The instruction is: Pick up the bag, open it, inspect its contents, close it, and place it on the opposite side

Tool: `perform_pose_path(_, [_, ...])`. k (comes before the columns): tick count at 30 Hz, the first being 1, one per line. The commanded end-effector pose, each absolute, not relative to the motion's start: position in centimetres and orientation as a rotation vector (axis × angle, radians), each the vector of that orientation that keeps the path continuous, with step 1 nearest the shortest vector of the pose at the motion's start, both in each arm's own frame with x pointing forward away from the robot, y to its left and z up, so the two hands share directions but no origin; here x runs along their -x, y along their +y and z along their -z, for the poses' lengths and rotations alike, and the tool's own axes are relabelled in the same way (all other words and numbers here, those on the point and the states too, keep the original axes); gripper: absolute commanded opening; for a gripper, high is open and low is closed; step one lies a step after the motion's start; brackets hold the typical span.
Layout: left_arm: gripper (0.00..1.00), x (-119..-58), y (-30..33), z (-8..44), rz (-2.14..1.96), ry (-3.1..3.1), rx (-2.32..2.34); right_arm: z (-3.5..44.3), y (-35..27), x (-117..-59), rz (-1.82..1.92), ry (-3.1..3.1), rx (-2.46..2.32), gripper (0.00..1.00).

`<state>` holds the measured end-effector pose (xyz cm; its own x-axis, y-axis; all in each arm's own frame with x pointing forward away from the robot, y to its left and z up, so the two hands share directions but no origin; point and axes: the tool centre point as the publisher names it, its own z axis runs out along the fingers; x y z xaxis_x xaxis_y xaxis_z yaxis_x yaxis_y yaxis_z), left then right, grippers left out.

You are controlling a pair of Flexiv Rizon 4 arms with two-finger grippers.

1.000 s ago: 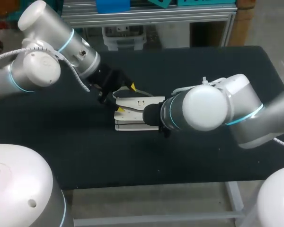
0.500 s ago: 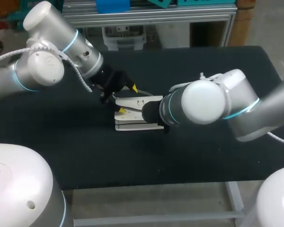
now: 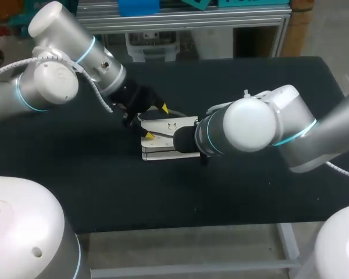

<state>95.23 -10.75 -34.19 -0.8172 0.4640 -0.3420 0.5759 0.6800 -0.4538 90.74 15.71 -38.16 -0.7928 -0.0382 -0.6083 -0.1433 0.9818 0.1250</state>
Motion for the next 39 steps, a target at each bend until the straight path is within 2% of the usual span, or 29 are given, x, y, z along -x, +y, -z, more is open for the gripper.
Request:
perform_pose_path(1, [1.0, -95.2, -10.9, 34.2, 0.836, 2.675, -0.854, 38.5, 15.8, -90.5, -0.222, 2.479, 0.126, 0.0])
perform_pose_path(10, [1.0, -93.5, -11.6, 34.2, 0.809, 2.497, -0.966, 38.5, 15.9, -90.0, -0.239, 2.494, 0.083, 0.0])
perform_pose_path(13, [0.91, -93.2, -11.8, 34.4, 0.808, 2.463, -1.006, 38.5, 15.9, -90.0, -0.239, 2.494, 0.083, 0.0])
perform_pose_path(14, [0.91, -93.2, -11.8, 34.4, 0.808, 2.463, -1.006, 38.5, 15.9, -90.0, -0.239, 2.494, 0.083, 0.0])
perform_pose_path(16, [0.82, -93.2, -12.1, 34.7, 0.809, 2.425, -1.034, 38.5, 15.9, -90.0, -0.239, 2.494, 0.083, 0.0])
perform_pose_path(20, [0.76, -93.3, -12.4, 35.1, 0.805, 2.383, -1.058, 38.5, 15.9, -90.0, -0.239, 2.494, 0.083, 0.0])
perform_pose_path(21, [0.66, -93.4, -12.5, 35.1, 0.81, 2.354, -1.074, 38.5, 15.9, -90.0, -0.239, 2.494, 0.083, 0.0])
perform_pose_path(23, [0.63, -93.4, -12.5, 35.1, 0.8, 2.325, -1.078, 38.5, 15.9, -90.0, -0.239, 2.494, 0.083, 0.0])
perform_pose_path(25, [0.49, -93.4, -12.6, 35.2, 0.798, 2.303, -1.086, 38.5, 15.9, -90.0, -0.239, 2.494, 0.083, 0.0])
perform_pose_path(28, [0.46, -93.7, -12.8, 35.6, 0.735, 2.264, -1.098, 38.5, 15.9, -90.0, -0.239, 2.494, 0.083, 0.0])
perform_pose_path(30, [0.48, -94.1, -12.9, 35.9, 0.733, 2.238, -1.1, 38.5, 15.9, -90.0, -0.239, 2.494, 0.083, 0.0])
perform_pose_path(36, [0.42, -95.0, -12.9, 36.2, 0.676, 2.176, -1.053, 38.5, 15.9, -90.0, -0.239, 2.494, 0.083, 0.0])
perform_pose_path(38, [0.3, -95.5, -12.7, 36.0, 0.673, 2.16, -1.006, 38.5, 15.9, -90.0, -0.239, 2.494, 0.083, 0.0])
perform_pose_path(39, [0.3, -95.5, -12.7, 36.0, 0.673, 2.16, -1.006, 38.5, 15.9, -90.0, -0.239, 2.494, 0.083, 0.0])
